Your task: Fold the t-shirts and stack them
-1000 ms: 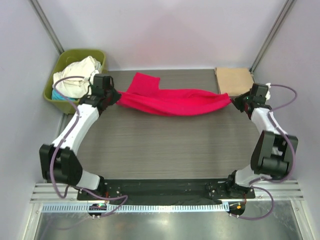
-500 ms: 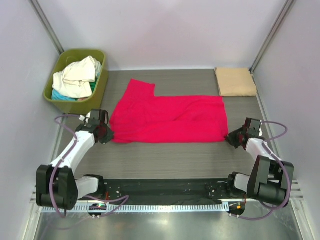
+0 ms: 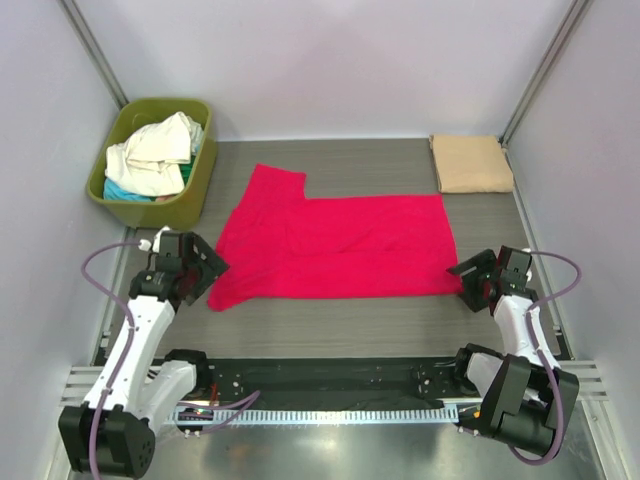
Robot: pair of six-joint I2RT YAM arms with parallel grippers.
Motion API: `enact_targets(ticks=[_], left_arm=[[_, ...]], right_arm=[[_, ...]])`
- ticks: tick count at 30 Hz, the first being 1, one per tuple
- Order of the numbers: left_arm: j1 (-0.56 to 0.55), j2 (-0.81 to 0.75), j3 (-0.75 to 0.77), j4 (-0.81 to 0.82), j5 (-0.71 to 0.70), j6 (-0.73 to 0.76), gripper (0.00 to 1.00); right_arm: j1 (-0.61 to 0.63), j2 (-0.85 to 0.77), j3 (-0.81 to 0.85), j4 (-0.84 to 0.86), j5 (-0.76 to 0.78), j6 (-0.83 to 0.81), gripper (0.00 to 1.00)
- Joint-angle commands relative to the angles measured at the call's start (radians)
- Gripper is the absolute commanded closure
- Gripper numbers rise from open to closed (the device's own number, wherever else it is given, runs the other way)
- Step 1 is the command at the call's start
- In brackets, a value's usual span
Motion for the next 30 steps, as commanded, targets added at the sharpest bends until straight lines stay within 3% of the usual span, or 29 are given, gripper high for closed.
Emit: enact_targets(ticks=[1, 3, 6, 9, 15, 23, 27, 30], left_arm=[[0.007, -0.068, 0.025, -0.043, 0.037, 0.014, 0.15], [0.007, -0.080, 0.057, -0.033, 0.052, 0.025, 0.06], [0.007, -0.070, 0.100, 0.041, 0.048, 0.060, 0.04], [-0.002, 0.036, 0.175, 0.134, 0.075, 0.082, 0.04], [-0.146, 0.485, 0.535, 0.176, -0.061, 0.195, 0.05], [-0.135, 0.992, 1.042, 0.248, -0.116, 0.375, 0.14], [-0.105, 1.308, 1.337, 0.178, -0.063, 0.424, 0.16], [-0.075, 1.449, 1.544, 0.092, -0.030, 0.423, 0.17]], right_arm=[[-0.005, -0.013, 0.020, -0.057, -0.041, -0.044, 0.19], [-0.007, -0.029, 0.039, -0.074, -0.030, -0.050, 0.11], [-0.005, -0.061, 0.090, -0.075, -0.009, -0.061, 0.09], [-0.005, -0.076, 0.167, -0.033, -0.023, -0.066, 0.09], [0.032, -0.038, 0.236, 0.047, -0.084, -0.084, 0.09], [0.049, 0.017, 0.277, 0.014, -0.152, -0.185, 0.10], [0.065, -0.021, 0.262, 0.017, -0.168, -0.169, 0.10], [0.087, -0.044, 0.285, 0.006, -0.176, -0.167, 0.10]])
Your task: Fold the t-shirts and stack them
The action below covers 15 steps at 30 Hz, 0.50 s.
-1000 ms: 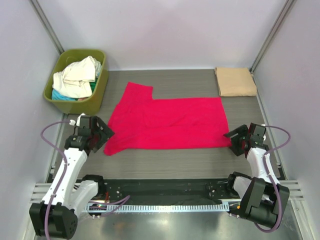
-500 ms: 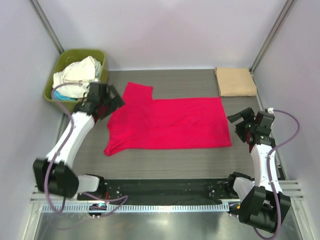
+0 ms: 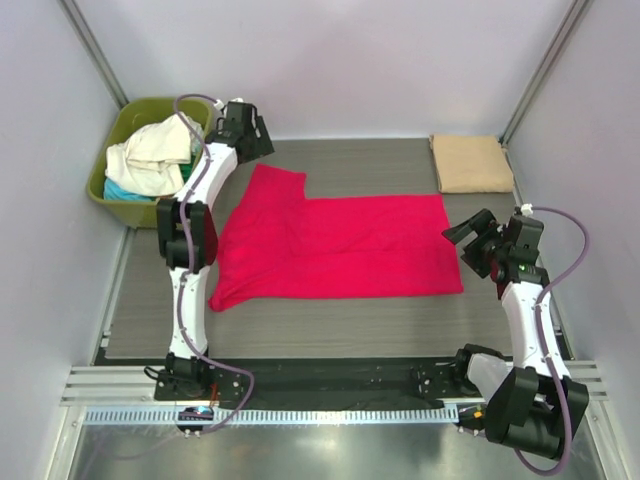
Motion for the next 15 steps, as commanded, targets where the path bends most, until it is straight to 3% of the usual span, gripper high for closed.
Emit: enact_targets(ticks=[1, 7, 15], left_arm=[[0.056, 0.159, 0.182, -0.092, 0.050, 0.028, 0.18], [0.085, 0.339, 0.365, -0.097, 0.128, -0.003, 0.21], [0.090, 0.361, 0.307, -0.063, 0.197, -0.095, 0.22]], right_arm=[[0.038, -0.049, 0.055, 0.002, -0.028, -0.017, 0.10], [0.061, -0.095, 0.063, -0.021, -0.023, -0.016, 0.10], [0.075, -0.072, 0.093, -0.070, 0.037, -0.045, 0.10]])
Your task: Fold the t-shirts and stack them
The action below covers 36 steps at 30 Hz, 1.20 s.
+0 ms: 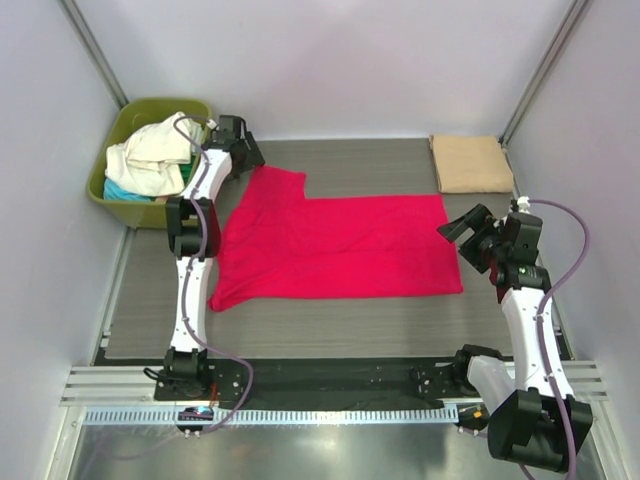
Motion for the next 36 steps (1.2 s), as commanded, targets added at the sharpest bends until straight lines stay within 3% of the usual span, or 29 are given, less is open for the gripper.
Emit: enact_targets(ticks=[1, 6, 9, 10, 12, 16, 23, 30, 36], left_arm=[[-0.009, -0.004, -0.020, 0.007, 0.072, -0.051, 0.25], [-0.025, 0.013, -0.043, 0.027, 0.069, -0.045, 0.34], [-0.022, 0.027, -0.059, 0.041, 0.052, -0.027, 0.48], [-0.023, 0.030, -0.066, 0.046, 0.050, -0.024, 0.60], [-0.023, 0.033, -0.054, 0.055, 0.056, -0.015, 0.68], [-0.022, 0.026, -0.074, 0.083, 0.018, -0.001, 1.00], [-0.029, -0.002, -0.137, 0.141, -0.033, 0.011, 1.00], [-0.028, -0.005, -0.135, 0.132, -0.046, 0.008, 1.00], [-0.028, -0.005, -0.137, 0.132, -0.046, 0.010, 1.00]], right_arm=[[0.009, 0.028, 0.042, -0.005, 0.044, -0.019, 0.10], [0.038, 0.122, 0.066, 0.035, 0.127, -0.016, 0.10], [0.066, 0.208, 0.092, 0.083, 0.188, -0.010, 0.10], [0.090, 0.235, 0.105, 0.089, 0.211, -0.010, 0.10], [0.106, 0.330, 0.151, 0.101, 0.263, -0.021, 0.10], [0.115, 0.522, 0.264, 0.103, 0.302, -0.048, 0.11], [0.116, 0.773, 0.497, 0.075, 0.431, -0.074, 0.13], [0.161, 1.034, 0.698, 0.075, 0.452, -0.102, 0.31], [0.198, 1.189, 0.824, 0.077, 0.493, -0.133, 0.34]])
